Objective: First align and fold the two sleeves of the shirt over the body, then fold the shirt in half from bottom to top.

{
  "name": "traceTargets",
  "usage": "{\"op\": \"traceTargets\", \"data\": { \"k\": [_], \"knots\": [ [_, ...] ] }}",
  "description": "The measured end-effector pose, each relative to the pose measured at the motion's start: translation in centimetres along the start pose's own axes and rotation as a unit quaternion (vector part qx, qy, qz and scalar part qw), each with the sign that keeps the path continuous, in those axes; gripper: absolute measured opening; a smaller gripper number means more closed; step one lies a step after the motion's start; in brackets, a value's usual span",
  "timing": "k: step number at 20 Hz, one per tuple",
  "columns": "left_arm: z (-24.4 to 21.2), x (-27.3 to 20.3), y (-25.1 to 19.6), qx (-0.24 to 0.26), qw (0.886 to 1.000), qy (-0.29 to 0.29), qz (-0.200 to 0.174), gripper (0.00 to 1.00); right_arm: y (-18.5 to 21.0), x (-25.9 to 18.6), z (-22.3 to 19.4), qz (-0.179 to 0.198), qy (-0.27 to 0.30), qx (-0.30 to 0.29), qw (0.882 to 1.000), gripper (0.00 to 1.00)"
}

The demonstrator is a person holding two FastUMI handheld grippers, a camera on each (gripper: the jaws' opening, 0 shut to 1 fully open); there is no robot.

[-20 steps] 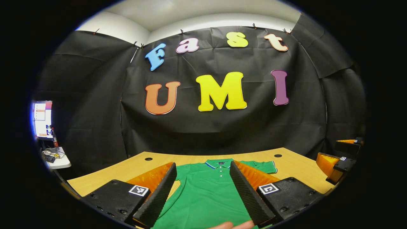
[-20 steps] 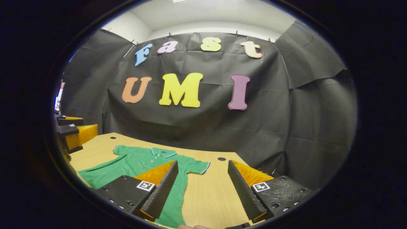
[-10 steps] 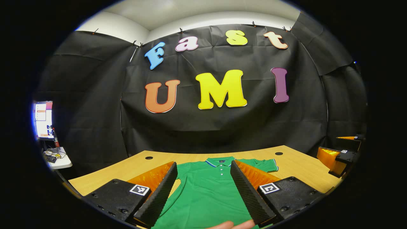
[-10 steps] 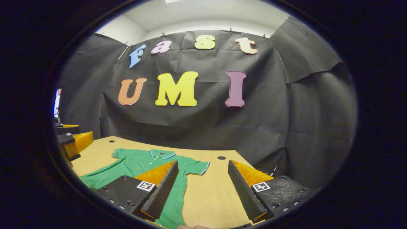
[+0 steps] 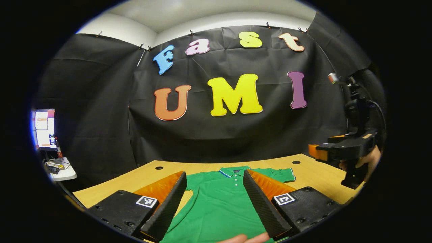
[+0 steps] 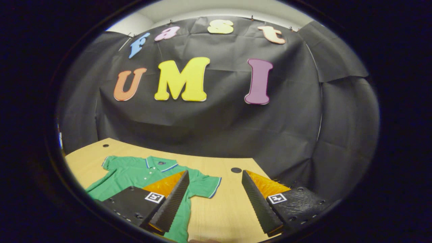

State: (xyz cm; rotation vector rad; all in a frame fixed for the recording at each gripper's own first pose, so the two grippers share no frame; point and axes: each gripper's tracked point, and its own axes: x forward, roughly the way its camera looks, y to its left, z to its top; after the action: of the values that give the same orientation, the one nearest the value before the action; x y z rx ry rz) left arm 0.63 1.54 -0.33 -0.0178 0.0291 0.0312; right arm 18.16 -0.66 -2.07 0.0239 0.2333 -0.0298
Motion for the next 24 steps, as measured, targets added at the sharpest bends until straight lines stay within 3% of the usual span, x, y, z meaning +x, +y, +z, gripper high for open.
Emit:
{"op": "traceTargets", "data": {
  "k": [2, 6, 8, 13, 17, 19, 20, 23, 24],
  "knots": [
    [1.0, 0.0, 1.0, 0.005, 1.000, -0.016, 0.009, 1.00, -0.2, 4.1, -1.4, -0.004, 0.047, 0.031, 0.998, 0.95],
    [0.7, 0.7, 3.0, -0.010, 1.000, -0.010, 0.017, 1.00, -1.8, 11.1, -5.5, -0.040, 0.123, 0.026, 0.991, 0.95],
    [0.3, 1.2, 4.2, -0.017, 1.000, 0.000, 0.026, 1.00, -1.2, 13.4, -8.0, -0.038, 0.158, 0.045, 0.986, 0.95],
    [-0.3, 2.1, 6.3, -0.025, 0.999, 0.014, 0.041, 1.00, 0.1, 16.4, -13.4, -0.023, 0.232, 0.035, 0.972, 0.95],
    [-0.3, 2.3, 6.6, -0.030, 0.999, 0.012, 0.036, 1.00, 1.2, 17.7, -15.1, -0.007, 0.266, 0.077, 0.961, 0.94],
    [-0.4, 2.3, 6.7, -0.032, 0.999, 0.013, 0.033, 1.00, 0.7, 18.5, -15.1, -0.010, 0.256, 0.063, 0.965, 0.90],
    [-0.4, 2.4, 6.8, -0.032, 0.999, 0.014, 0.033, 1.00, 0.7, 18.6, -15.1, -0.009, 0.262, 0.070, 0.963, 0.77],
    [-0.8, 2.7, 7.3, -0.037, 0.999, 0.020, 0.034, 1.00, 0.7, 18.5, -14.9, -0.010, 0.271, 0.092, 0.958, 0.55],
    [-1.0, 2.8, 7.5, -0.039, 0.998, 0.023, 0.035, 1.00, 0.8, 18.5, -14.9, -0.003, 0.273, 0.099, 0.957, 0.40]
  ]
}}
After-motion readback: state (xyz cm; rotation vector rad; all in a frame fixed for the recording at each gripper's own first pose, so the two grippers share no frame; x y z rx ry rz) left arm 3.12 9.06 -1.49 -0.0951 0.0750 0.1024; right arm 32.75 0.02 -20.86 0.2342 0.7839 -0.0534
